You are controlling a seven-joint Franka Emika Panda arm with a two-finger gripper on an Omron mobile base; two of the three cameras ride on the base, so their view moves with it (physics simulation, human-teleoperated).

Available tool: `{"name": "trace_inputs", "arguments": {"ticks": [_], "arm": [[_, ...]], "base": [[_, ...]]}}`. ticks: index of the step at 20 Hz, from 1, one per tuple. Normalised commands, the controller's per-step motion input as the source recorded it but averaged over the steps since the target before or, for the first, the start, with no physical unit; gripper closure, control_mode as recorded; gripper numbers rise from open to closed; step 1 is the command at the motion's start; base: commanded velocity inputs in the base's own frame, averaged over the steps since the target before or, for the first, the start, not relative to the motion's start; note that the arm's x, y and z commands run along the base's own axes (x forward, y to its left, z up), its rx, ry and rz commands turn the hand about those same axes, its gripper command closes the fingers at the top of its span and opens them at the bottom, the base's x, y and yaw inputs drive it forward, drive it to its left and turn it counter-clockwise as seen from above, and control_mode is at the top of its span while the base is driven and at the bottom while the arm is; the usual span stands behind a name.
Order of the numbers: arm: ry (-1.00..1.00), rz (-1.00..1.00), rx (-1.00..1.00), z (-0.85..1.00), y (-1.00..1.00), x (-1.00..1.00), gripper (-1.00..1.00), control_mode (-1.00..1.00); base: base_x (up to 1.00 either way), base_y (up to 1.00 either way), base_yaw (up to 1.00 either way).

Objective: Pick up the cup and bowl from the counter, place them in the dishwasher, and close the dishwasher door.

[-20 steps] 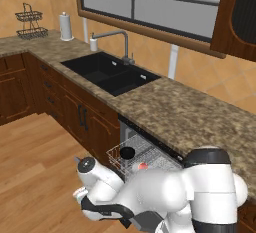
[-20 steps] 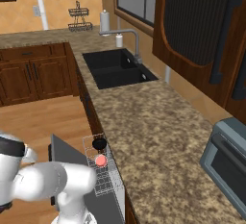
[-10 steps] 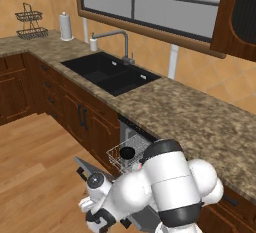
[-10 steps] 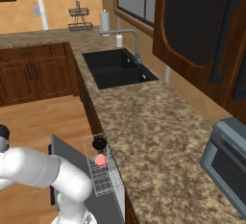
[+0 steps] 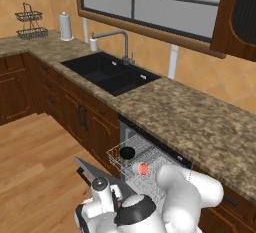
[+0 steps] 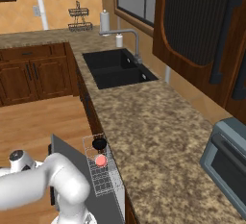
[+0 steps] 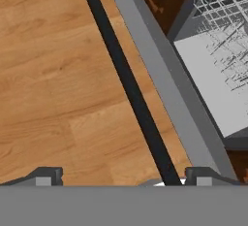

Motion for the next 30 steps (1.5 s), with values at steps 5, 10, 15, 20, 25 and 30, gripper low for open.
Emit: {"name": "trace_inputs", "arguments": {"ticks": [5,10,15,20,25,30], "arm": [[0.11,-0.04,-0.09,-0.66,0.85,0.32,-1.00,-1.00],[0.03,-0.05,-0.11,-0.59,0.48,0.42,-1.00,-1.00],[0.00,-0.04,-0.15,-0.81,0.02,0.33,-1.00,-1.00],[0.00,-0.04,-0.18,-0.84,0.05,0.36,-1.00,-1.00],[0.00,-0.04,-0.16,-0.75,-0.08,0.57,-1.00,-1.00],[0.00,-0.01,-0.18,-0.96,-0.55,0.68,-1.00,-1.00]], "base": [[0.00,0.00,0.00],[0.00,0.00,0.00],[0.00,0.00,0.00],[0.00,0.00,0.00],[0.00,0.00,0.00],[0.00,0.00,0.00]]}}
